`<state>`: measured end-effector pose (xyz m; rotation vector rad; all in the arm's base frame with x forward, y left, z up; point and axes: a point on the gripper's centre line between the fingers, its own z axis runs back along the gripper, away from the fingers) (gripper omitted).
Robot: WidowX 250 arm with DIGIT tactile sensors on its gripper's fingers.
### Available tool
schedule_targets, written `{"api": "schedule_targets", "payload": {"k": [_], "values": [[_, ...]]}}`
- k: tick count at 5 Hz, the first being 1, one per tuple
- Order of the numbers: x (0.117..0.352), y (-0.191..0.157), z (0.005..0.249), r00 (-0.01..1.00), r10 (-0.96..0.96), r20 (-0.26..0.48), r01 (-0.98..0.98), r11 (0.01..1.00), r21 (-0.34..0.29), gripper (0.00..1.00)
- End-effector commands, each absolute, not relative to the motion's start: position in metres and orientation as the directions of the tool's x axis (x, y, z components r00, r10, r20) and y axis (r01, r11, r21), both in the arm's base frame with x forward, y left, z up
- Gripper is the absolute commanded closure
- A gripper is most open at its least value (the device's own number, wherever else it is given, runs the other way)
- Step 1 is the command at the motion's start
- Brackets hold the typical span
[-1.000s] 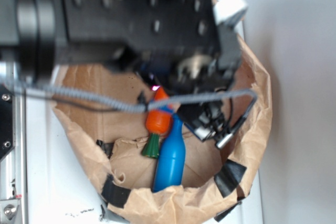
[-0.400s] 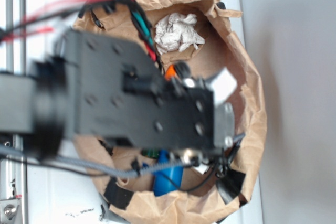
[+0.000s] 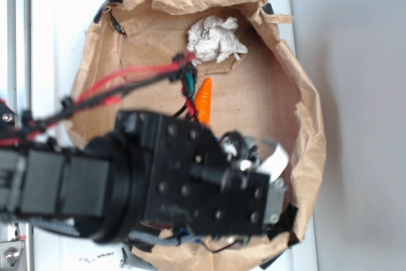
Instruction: Grab the blue bottle.
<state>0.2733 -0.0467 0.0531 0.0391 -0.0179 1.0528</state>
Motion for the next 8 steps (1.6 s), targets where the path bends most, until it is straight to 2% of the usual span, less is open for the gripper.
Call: {"api": "schedule_targets", "payload": {"k": [1, 2, 3, 4, 5, 7, 8], "values": [[0.268, -0.062, 0.044, 0.338, 0.94, 0.04, -0.937, 0.332, 0.113, 0.0], [0.264, -0.062, 0.047, 0.339, 0.94, 0.03, -0.937, 0.334, 0.103, 0.0], [0.272, -0.052, 0.05, 0.35, 0.936, 0.031, -0.936, 0.348, 0.057, 0.0], [0.279, -0.038, 0.056, 0.338, 0.941, 0.025, -0.941, 0.337, 0.025, 1.0], [0.284, -0.026, 0.071, 0.425, 0.905, 0.024, -0.904, 0.425, -0.042, 1.0], [0.292, 0.008, 0.101, 0.559, 0.829, -0.008, -0.824, 0.555, -0.114, 1.0], [0.286, 0.019, 0.117, 0.682, 0.727, 0.078, -0.718, 0.686, -0.116, 1.0]]}}
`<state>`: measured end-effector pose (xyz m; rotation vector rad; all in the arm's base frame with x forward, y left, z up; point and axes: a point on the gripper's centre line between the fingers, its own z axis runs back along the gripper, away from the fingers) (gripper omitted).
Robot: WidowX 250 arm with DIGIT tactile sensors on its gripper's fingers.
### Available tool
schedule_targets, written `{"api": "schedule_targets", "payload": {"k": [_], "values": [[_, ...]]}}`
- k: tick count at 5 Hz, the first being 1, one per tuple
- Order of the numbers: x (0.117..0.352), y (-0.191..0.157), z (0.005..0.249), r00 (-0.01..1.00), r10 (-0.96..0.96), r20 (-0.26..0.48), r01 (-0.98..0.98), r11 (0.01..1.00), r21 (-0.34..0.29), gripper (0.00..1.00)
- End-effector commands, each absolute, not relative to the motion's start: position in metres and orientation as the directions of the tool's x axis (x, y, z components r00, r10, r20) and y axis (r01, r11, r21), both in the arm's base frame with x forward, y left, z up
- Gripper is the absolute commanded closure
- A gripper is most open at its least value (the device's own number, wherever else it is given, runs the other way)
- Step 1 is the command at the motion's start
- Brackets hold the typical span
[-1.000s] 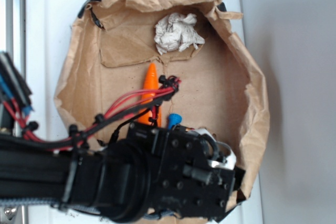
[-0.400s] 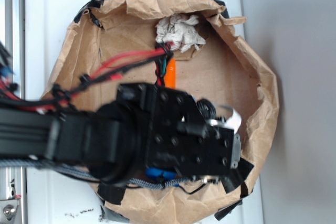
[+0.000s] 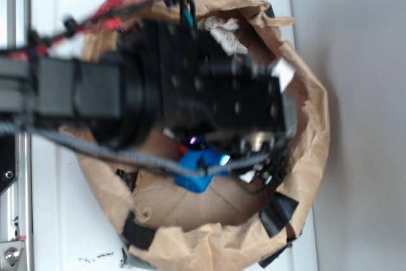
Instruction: Grab the blue bottle.
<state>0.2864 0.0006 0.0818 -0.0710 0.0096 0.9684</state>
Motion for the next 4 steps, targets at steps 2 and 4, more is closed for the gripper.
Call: {"api": "schedule_targets", "payload": {"k": [2, 4], "values": [[0.257, 0.033, 0.164, 0.856, 0.477, 0.198, -0.47, 0.879, -0.081, 1.0], [0.245, 0.045, 0.19, 0.891, 0.401, 0.213, -0.386, 0.916, -0.109, 1.0]]}}
